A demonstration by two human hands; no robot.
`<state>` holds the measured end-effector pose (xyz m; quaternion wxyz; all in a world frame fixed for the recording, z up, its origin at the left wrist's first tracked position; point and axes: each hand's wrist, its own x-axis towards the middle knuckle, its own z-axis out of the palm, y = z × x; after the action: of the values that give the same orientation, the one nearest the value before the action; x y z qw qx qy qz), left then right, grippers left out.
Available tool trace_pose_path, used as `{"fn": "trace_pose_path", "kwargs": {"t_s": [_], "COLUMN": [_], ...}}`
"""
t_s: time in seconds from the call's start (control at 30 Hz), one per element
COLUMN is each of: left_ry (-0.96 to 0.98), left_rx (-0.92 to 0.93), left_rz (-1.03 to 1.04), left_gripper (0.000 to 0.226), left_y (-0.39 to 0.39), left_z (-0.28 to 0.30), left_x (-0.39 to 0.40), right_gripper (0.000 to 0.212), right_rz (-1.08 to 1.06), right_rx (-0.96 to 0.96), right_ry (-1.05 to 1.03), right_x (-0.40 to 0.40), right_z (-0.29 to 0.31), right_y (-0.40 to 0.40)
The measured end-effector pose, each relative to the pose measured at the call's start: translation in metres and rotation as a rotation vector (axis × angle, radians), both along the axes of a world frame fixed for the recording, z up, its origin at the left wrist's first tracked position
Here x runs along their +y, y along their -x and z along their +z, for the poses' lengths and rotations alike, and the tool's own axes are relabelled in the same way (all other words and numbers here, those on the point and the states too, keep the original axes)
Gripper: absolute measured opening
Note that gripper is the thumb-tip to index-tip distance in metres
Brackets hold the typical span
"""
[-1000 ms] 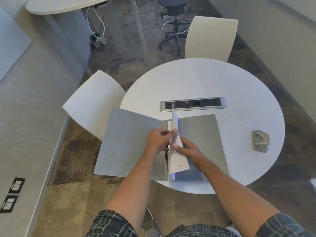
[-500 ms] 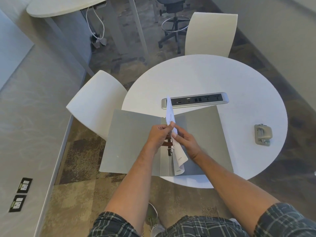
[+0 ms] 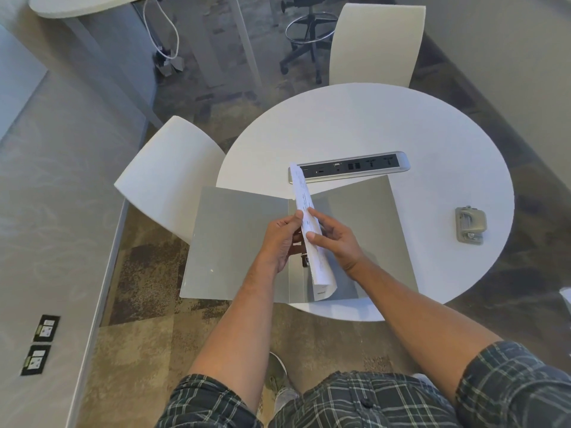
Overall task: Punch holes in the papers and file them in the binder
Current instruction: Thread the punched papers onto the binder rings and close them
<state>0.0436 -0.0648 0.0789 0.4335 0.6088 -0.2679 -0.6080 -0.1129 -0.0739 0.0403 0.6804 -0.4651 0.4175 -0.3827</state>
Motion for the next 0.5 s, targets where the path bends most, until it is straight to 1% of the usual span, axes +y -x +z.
{"fn": "trace_pose_path", "kwargs": {"t_s": [0.1, 0.23, 0.3, 0.37, 0.4, 0.43, 0.5], "left_ry": [0.006, 0.000, -0.006, -0.003, 0.002, 0.010, 0.041], "left_rx": [0.028, 0.035, 0.004, -0.073, -0.115, -0.155, -0.285], "left_rz": [0.031, 0.055, 0.055, 0.043, 0.039, 0.037, 0.024], "left_gripper": [0.029, 0.026, 0.026, 0.025, 0.023, 0.020, 0.018], "left_y": [0.001, 0.001, 0.001, 0.004, 0.005, 0.005, 0.003], "left_z": [-0.002, -0.004, -0.006, -0.006, -0.006, -0.007, -0.008], "left_x": [0.001, 0.001, 0.000, -0.001, -0.001, -0.002, -0.004], "right_gripper": [0.070, 0.073, 0.078, 0.087, 0.086, 0.079, 0.057], "right_rz": [0.005, 0.016, 0.038, 0.072, 0.077, 0.063, -0.011], "right_rx": [-0.013, -0.018, 0.012, 0.059, 0.080, 0.100, 0.157], "right_ry": [0.011, 0.001, 0.011, 0.016, 0.009, 0.000, -0.020], "right_x": [0.000, 0.000, -0.001, -0.003, -0.004, -0.006, -0.012], "right_z": [0.000, -0.001, -0.001, -0.001, -0.001, -0.001, 0.001], "right_y": [-0.002, -0.003, -0.003, -0.005, -0.006, -0.007, -0.006]}}
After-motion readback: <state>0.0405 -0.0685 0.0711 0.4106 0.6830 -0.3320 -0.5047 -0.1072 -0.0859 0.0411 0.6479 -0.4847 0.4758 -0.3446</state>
